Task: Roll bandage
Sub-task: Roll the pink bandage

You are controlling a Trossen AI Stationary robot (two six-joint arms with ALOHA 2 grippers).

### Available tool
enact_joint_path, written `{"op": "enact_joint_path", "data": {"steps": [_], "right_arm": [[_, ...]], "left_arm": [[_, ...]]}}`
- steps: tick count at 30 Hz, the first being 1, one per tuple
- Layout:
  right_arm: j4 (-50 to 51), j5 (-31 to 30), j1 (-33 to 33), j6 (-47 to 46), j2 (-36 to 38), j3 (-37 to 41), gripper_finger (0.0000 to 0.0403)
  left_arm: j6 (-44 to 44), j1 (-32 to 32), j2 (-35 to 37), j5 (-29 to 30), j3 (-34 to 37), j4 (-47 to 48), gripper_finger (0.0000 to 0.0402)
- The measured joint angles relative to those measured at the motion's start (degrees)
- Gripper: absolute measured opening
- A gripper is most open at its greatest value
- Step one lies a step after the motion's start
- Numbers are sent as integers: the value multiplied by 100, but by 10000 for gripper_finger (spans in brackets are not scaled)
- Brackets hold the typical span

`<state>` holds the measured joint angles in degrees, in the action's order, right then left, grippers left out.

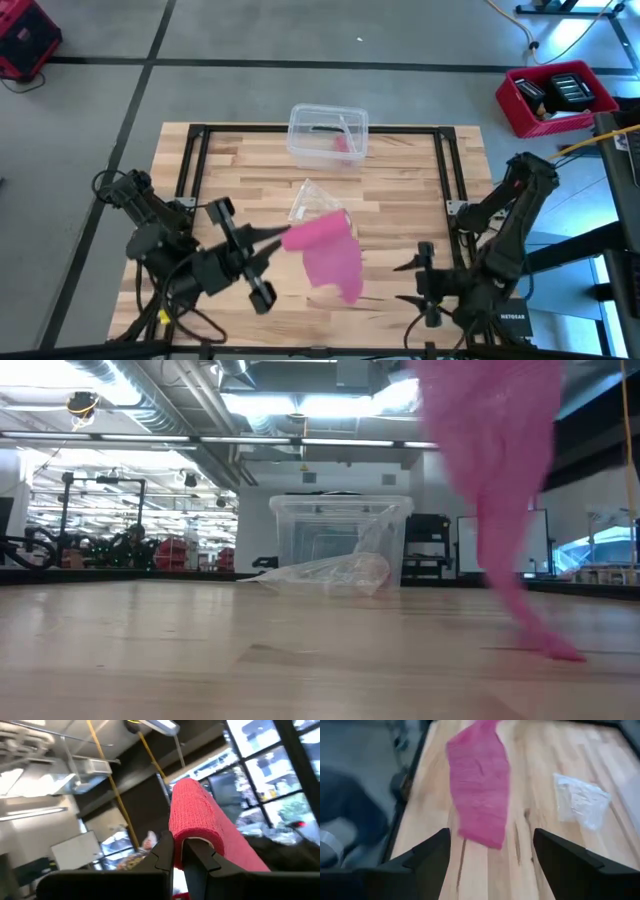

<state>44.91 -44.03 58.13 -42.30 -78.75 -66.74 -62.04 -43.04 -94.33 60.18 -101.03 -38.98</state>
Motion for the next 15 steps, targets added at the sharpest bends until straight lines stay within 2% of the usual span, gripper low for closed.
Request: {"op": "enact_joint_path", "data": {"steps": [2,5,7,12,15], "right_arm": [[-856,-226,92,-247,-82,590,286],[-2606,67,1,-265,-319,1378,286],[-3507,93,-180,45,-499,1678,286],[-3676,-363,-725,338,-744,1808,286],[-3613,-659,-1041,853,-746,1806,286]], "left_arm": [[-173,106,16,-3,0,-113,17],[-323,258,31,3,0,-120,17],[-372,350,31,5,0,-109,17],[-327,521,31,9,0,-59,17],[-306,539,31,9,0,-57,17]]}}
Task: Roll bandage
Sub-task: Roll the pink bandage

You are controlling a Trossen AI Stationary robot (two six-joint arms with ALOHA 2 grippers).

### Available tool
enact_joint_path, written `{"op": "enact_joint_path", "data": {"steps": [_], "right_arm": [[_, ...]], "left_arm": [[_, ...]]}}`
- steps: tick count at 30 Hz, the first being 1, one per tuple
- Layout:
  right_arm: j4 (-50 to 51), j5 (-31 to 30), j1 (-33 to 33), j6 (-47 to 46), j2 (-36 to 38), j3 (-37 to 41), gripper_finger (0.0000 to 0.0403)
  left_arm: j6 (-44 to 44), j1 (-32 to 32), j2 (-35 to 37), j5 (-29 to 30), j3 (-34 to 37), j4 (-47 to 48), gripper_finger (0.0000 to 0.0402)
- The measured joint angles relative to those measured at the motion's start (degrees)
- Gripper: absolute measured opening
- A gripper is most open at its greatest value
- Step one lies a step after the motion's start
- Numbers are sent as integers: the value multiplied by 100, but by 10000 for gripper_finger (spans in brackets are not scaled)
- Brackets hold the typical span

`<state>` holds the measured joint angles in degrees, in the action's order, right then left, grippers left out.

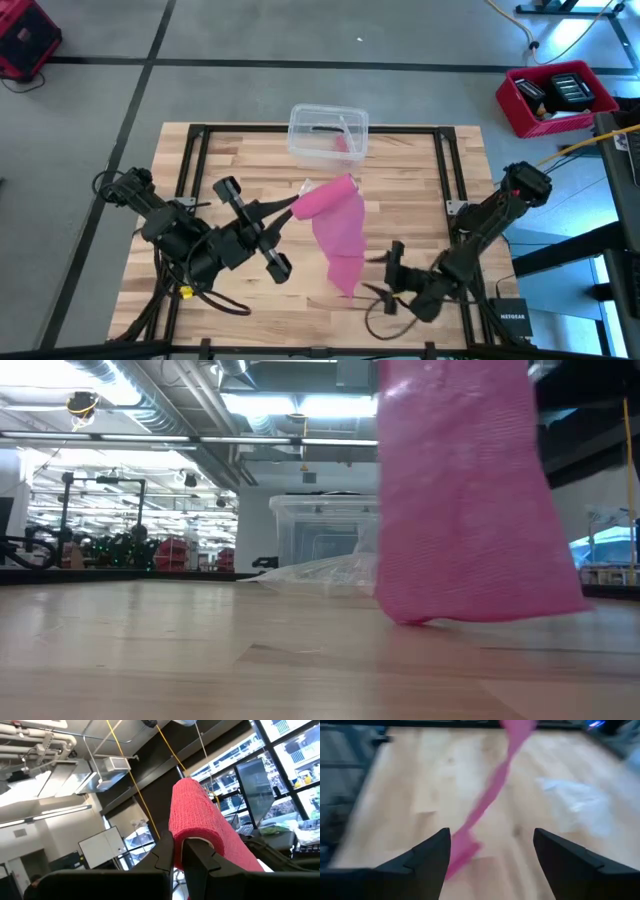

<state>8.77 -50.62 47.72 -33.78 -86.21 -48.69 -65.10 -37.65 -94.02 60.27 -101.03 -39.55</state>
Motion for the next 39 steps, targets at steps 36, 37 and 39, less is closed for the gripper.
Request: {"op": "enact_joint_path", "data": {"steps": [36,37,39], "right_arm": [[-1971,752,-611,238,-26,1476,37],[-1973,854,-611,262,-26,1410,44],[-1916,1063,-611,275,-24,1273,63]], "left_arm": [[318,-516,35,-645,-254,195,17],[462,-507,33,-619,-251,462,17],[881,-490,33,-607,-251,1026,17]]}}
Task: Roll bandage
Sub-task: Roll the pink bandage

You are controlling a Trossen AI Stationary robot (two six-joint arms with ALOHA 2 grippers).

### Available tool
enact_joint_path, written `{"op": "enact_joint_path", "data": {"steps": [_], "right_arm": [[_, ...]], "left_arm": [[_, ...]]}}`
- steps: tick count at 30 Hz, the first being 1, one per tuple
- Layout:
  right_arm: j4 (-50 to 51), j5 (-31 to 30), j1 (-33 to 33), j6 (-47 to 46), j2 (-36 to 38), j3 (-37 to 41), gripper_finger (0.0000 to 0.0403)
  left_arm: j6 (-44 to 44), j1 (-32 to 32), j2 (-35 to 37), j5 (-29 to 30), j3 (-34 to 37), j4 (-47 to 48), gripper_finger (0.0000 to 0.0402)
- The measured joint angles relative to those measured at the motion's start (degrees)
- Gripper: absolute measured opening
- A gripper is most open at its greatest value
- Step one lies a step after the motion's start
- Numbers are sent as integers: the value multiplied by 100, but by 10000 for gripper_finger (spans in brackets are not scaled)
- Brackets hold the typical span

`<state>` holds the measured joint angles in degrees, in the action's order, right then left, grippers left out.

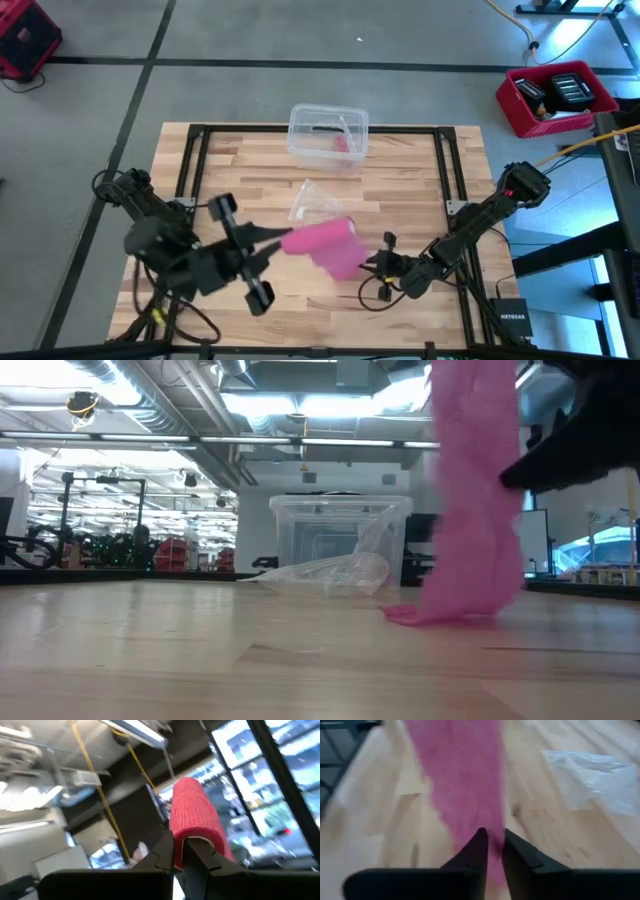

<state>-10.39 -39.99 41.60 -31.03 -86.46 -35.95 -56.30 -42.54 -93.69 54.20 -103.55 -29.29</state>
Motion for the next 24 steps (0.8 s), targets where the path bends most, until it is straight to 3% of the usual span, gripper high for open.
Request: {"op": "enact_joint_path", "data": {"steps": [4,10,13,18,24], "right_arm": [[532,535,0,101,44,-368,120],[2026,2126,67,-28,513,-998,203],[2512,2277,295,-28,816,-1286,229],[2836,1558,825,288,1281,-1690,245],[2534,-217,1444,932,1521,-1890,239]], "left_arm": [[727,0,-2,4,2,824,17],[1654,-46,-4,-20,4,1932,17],[2192,-64,-4,-249,4,2426,17],[3090,-49,-53,-414,4,3240,17],[3645,-42,-320,-470,4,3676,17]]}}
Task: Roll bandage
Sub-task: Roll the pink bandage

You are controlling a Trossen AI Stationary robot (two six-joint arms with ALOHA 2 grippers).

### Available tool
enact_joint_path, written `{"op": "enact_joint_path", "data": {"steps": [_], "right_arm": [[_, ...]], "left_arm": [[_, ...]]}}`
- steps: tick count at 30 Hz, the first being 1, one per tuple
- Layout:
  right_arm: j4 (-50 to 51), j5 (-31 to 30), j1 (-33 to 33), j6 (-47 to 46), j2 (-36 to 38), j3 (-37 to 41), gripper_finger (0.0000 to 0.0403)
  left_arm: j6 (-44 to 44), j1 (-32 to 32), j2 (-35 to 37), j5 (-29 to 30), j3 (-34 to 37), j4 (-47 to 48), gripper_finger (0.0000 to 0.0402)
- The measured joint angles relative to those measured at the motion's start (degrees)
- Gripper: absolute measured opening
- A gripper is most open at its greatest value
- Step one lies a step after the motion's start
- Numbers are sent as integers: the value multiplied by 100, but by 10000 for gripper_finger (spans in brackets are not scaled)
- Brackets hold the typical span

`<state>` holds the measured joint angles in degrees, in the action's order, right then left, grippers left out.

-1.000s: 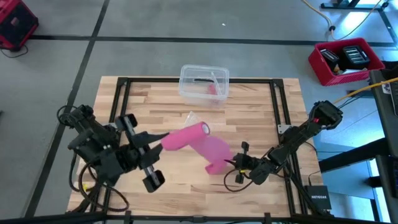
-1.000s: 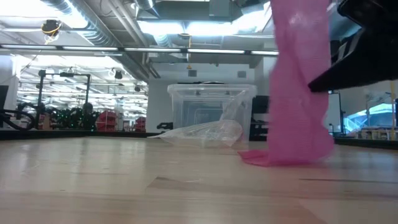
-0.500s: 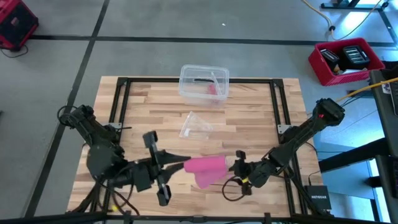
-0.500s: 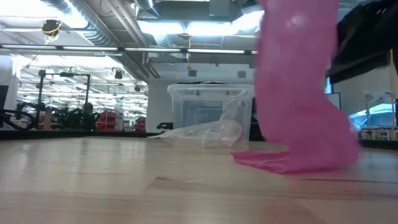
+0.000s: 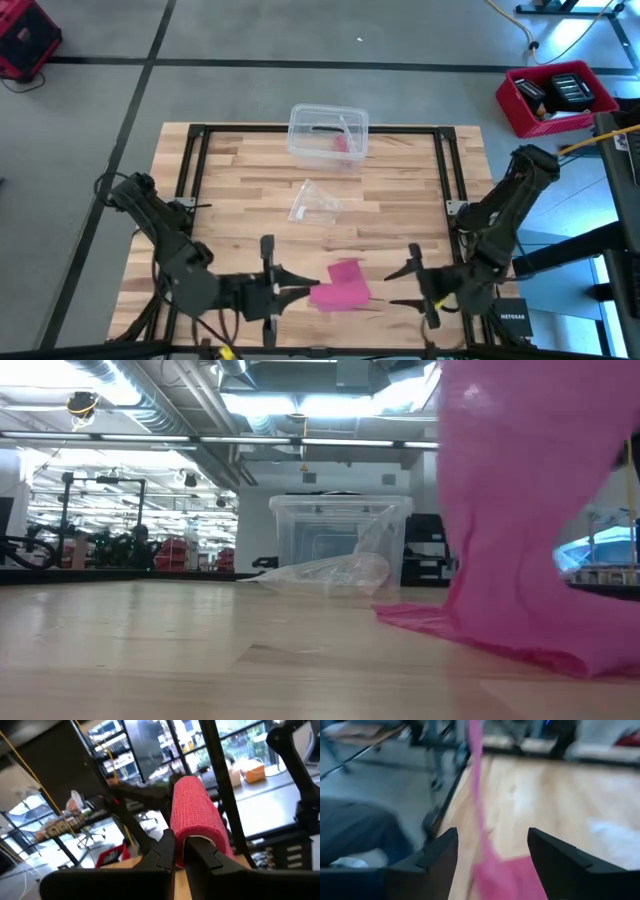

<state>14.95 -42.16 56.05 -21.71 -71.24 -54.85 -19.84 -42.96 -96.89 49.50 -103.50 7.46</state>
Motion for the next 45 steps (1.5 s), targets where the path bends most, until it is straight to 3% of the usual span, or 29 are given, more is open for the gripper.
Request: {"op": "enact_joint_path", "data": {"steps": [3,5,14,24,28,33,36,40,45], "right_arm": [[-632,-834,168,478,-26,-14,237],[-1105,-918,173,803,-81,-17,237],[-2877,-441,97,1493,-178,-15,237],[-3589,-68,-440,1647,-484,-17,233],[-3616,-69,-487,1762,-571,-17,175],[-3581,-25,-480,1947,-593,-17,23],[-3635,-25,-469,1988,-675,-17,17],[-3656,-39,-469,1983,-929,-18,6],[-3649,-156,-472,1890,-1243,-30,4]], "left_arm": [[24,19,-188,0,0,-31,17],[-8,52,-301,19,0,-85,17],[170,300,-395,88,2,-61,17],[304,563,-452,87,2,-35,17],[326,626,-467,87,2,-45,17],[362,674,-469,87,2,-68,17],[315,706,-469,222,2,-168,17],[-222,712,-471,905,2,-805,17],[-1233,661,-490,958,13,-2008,13]]}}
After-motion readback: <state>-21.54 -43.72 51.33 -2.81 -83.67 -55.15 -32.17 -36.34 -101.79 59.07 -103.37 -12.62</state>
